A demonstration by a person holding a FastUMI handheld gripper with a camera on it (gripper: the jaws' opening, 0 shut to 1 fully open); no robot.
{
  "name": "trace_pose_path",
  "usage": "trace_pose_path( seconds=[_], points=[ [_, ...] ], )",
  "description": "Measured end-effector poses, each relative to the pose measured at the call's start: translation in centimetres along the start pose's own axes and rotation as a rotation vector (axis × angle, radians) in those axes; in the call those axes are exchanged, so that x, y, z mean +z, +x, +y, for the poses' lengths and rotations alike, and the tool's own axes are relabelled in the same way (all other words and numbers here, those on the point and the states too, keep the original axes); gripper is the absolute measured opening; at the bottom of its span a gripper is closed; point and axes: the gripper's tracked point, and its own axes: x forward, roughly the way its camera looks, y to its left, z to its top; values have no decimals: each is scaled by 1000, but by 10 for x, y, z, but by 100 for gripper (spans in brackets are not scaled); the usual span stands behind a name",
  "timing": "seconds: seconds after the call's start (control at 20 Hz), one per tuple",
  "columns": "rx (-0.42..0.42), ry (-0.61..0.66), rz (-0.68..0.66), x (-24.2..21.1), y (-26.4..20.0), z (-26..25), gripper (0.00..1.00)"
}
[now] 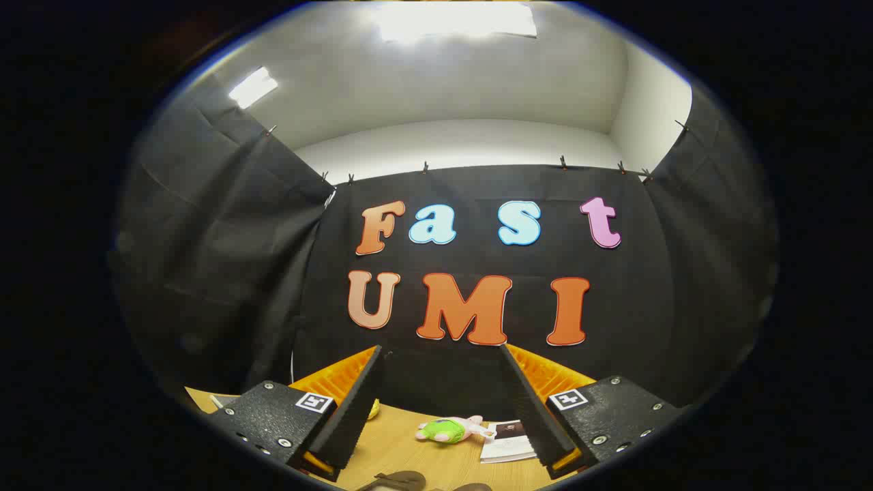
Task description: Open the storage box then place both shoes into the box .Put the left shoe in first, then the right shoe, with the right side of both shoes facing outward in a uniform manner.
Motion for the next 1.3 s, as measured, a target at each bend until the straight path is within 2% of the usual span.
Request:
trace_pose_path(
  seconds=[0.95, 1.3],
  points=[
    [23, 9, 32, -4, 1, 13, 99],
    [79, 64, 84, -26, 1, 33, 99]
  ],
)
